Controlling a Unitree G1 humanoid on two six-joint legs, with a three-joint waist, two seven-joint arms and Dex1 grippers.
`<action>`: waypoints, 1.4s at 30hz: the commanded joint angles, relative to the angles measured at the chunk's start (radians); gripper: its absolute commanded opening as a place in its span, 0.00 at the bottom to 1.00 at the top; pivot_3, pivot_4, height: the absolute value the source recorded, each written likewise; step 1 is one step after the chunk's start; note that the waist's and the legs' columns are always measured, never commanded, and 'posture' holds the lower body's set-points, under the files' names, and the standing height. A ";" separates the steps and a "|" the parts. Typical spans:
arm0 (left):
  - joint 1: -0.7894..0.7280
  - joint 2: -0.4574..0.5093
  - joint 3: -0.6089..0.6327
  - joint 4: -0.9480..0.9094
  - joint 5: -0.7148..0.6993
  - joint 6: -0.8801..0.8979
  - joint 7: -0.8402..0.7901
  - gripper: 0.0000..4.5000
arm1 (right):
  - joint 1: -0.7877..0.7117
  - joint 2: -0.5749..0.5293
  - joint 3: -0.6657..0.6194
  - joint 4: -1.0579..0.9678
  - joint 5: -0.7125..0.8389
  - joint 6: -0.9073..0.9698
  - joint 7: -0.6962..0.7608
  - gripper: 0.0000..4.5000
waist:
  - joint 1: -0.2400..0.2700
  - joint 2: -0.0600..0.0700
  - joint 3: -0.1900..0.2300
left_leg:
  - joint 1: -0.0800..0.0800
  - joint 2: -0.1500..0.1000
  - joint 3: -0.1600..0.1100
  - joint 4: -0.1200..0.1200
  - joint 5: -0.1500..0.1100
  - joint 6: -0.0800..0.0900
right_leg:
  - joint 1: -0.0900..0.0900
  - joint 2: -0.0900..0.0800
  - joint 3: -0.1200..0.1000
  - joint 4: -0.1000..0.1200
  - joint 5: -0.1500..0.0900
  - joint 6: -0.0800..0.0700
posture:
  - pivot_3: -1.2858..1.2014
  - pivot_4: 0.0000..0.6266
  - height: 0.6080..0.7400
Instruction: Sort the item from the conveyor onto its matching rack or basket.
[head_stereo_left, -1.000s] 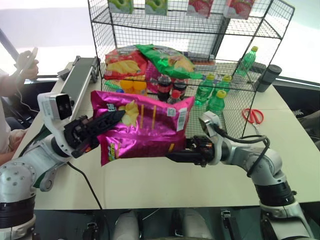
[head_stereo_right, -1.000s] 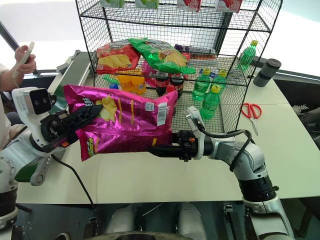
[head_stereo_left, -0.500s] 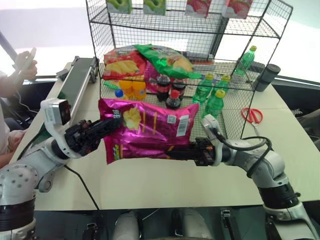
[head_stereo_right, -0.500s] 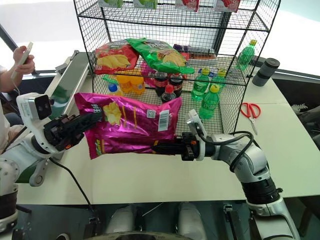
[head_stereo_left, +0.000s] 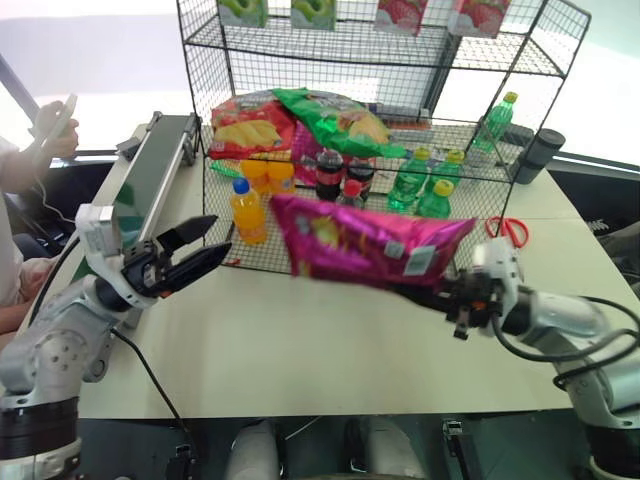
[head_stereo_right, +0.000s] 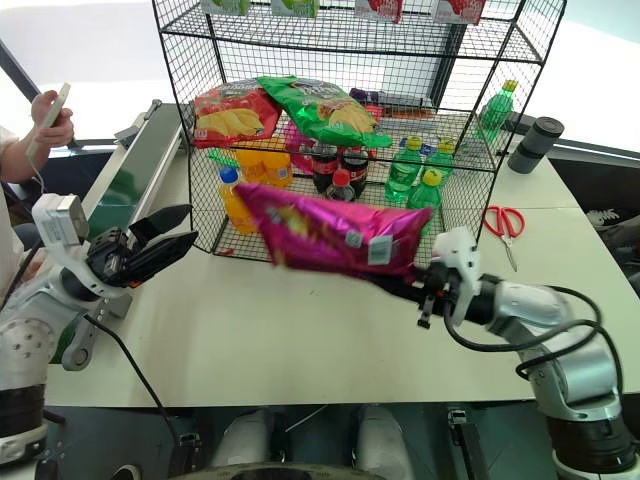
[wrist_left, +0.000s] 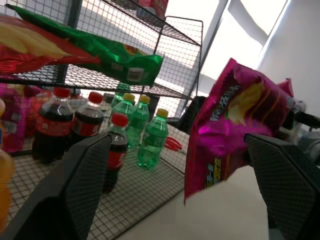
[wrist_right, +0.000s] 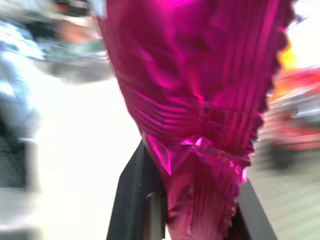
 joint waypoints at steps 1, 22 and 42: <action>-0.047 -0.030 -0.051 0.058 0.105 -0.096 -0.041 1.00 | -0.026 0.016 -0.077 -0.002 -0.207 -0.271 -0.124 0.04 | -0.002 0.000 0.000 | 0.000 0.000 0.000 0.000 0.000 0.000 | 0.000 0.000 0.000 0.000 0.000 0.000 | 0.52 0.24 0.90; -0.078 -0.132 -0.172 0.051 0.360 -0.329 -0.054 1.00 | -0.185 -0.125 -0.071 0.369 -0.953 -0.592 -0.679 0.04 | -0.009 0.002 0.001 | 0.001 0.000 0.001 -0.001 0.004 -0.007 | 0.000 0.000 0.001 0.001 -0.001 0.001 | 0.52 0.24 0.90; -0.039 -0.253 -0.243 -0.114 0.421 -0.383 0.161 1.00 | -0.600 -0.090 0.210 0.824 -1.086 -0.500 -0.859 0.04 | -0.009 0.004 0.003 | 0.001 0.000 0.002 0.001 0.005 -0.008 | 0.000 0.000 0.001 0.002 0.000 0.001 | 0.52 0.24 0.90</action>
